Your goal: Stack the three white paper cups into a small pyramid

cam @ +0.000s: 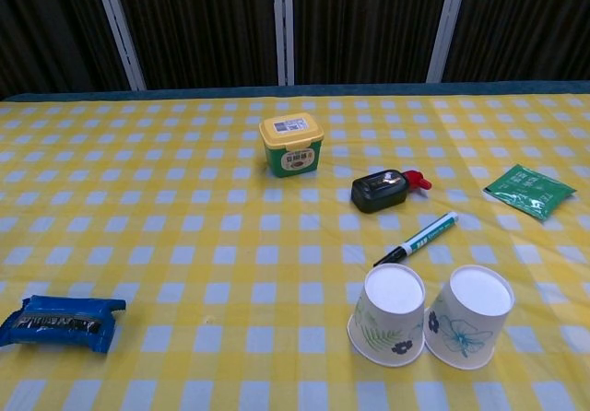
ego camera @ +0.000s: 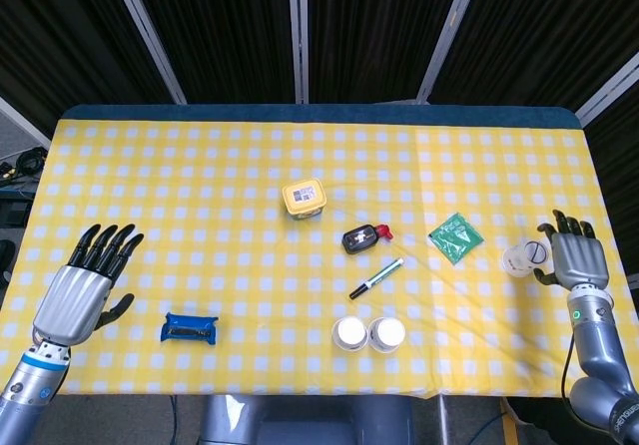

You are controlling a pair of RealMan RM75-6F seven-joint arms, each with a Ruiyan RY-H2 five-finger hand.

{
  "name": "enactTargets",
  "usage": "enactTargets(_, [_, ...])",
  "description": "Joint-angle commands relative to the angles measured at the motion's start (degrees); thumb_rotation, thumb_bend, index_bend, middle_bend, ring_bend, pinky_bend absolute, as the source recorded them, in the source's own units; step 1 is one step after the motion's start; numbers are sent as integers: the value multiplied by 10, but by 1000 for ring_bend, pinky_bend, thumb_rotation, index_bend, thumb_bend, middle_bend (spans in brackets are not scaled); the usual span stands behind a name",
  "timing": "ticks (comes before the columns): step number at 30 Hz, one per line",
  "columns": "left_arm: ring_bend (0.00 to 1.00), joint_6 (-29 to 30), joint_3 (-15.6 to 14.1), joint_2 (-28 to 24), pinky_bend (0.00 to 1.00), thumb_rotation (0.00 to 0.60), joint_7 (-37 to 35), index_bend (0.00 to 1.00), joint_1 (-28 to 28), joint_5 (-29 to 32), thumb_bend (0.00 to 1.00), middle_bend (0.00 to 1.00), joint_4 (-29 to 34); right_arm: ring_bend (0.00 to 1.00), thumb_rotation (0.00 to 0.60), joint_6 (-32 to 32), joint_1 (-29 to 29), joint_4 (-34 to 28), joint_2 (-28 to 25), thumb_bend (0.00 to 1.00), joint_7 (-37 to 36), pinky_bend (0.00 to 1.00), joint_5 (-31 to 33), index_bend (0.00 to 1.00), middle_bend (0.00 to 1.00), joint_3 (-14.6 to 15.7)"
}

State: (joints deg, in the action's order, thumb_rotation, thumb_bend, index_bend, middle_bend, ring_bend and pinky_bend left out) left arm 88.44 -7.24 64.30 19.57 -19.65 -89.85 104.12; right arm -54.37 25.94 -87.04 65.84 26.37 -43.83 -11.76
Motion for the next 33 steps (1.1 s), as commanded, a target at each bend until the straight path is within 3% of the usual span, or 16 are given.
enactTargets(1, [0,-10,6,0,0,600,1,0,1,6,282,0,-1,0,600,11,4,9,3,198,-2,0,8,250,0,5])
enactTargets(10, [0,-28,21,0,0,600,-1,0,7,6,281,0,-2,0,600,37,20,51,20,201,0,0,33,217,0,22])
enactTargets(21, [0,-45,33,-2,0,600,-1,0,14,4,282,0,1,0,600,52,26,96,45,241,-21,0,39,268,0,32])
enactTargets(27, [0,-54,41,-6,0,600,-7,0,18,8,281,0,2,0,600,41,22,118,64,265,-51,0,11,417,34,31])
enactTargets(33, [0,-53,51,-11,0,600,-15,0,26,10,281,0,4,0,600,15,15,111,69,274,-73,0,-26,481,80,29])
